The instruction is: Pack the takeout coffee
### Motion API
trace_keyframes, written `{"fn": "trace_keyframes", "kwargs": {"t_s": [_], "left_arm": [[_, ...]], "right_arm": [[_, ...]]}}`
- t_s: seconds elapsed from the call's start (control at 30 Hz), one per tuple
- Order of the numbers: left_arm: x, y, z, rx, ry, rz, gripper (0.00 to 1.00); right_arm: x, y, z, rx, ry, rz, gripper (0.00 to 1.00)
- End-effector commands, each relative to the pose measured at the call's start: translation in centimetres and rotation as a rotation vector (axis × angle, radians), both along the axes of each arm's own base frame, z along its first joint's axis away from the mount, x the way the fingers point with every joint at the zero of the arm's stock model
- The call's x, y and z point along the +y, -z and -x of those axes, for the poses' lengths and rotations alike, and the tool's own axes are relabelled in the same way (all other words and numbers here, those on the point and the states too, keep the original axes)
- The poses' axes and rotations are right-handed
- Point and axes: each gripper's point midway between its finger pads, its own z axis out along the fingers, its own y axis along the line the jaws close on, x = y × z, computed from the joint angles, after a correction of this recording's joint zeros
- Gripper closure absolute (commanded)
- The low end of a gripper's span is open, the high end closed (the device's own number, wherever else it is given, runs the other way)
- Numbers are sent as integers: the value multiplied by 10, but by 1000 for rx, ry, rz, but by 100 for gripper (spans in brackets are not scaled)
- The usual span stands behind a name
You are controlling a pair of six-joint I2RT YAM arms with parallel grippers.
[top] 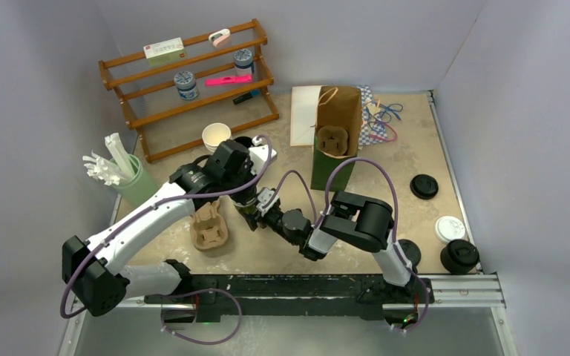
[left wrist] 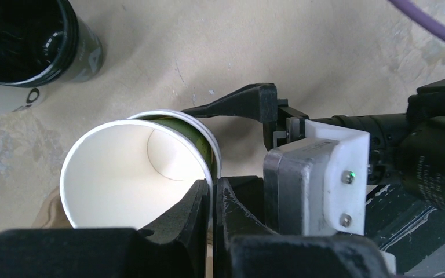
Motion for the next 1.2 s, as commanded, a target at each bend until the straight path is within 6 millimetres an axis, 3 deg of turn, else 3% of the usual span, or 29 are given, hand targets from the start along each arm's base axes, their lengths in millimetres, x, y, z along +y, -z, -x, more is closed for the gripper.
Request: {"fn": "trace_keyframes", "kwargs": {"t_s": [0.0,0.17,0.4,0.5,0.67,0.77,0.83,0.93,1.03,1.17], "left_arm": [[-4,-38,-1,-58,-18,69,100],[4,-67,-2,-108,-52,76,100],[39,-146,-9,-288,-195,91,100],[53,-164,-9,-354,-250,99,100],[62,-163,-9,-363,-284,77,100],[63,-161,-9,-362,-290,75,100],[59,-161,-8,-358,-273,86,100],[53,-158,-6,-341,-241,102,100],[48,-155,-3,-316,-232,116,100],[35,-148,2,-263,-200,164,100]], "right_arm": [[3,-12,-5,-19,13,-57,29],[3,-13,-5,-21,13,-52,30],[12,-12,-11,-8,24,-50,29],[21,-12,-14,-3,21,-67,29],[39,-13,-24,10,24,-87,25],[40,-22,-30,-5,47,-119,8],[31,-34,-30,-19,72,-150,2],[13,-55,-28,-35,104,-172,1],[-5,-73,-14,-34,87,-191,1],[-33,-81,6,5,75,-181,1]]}}
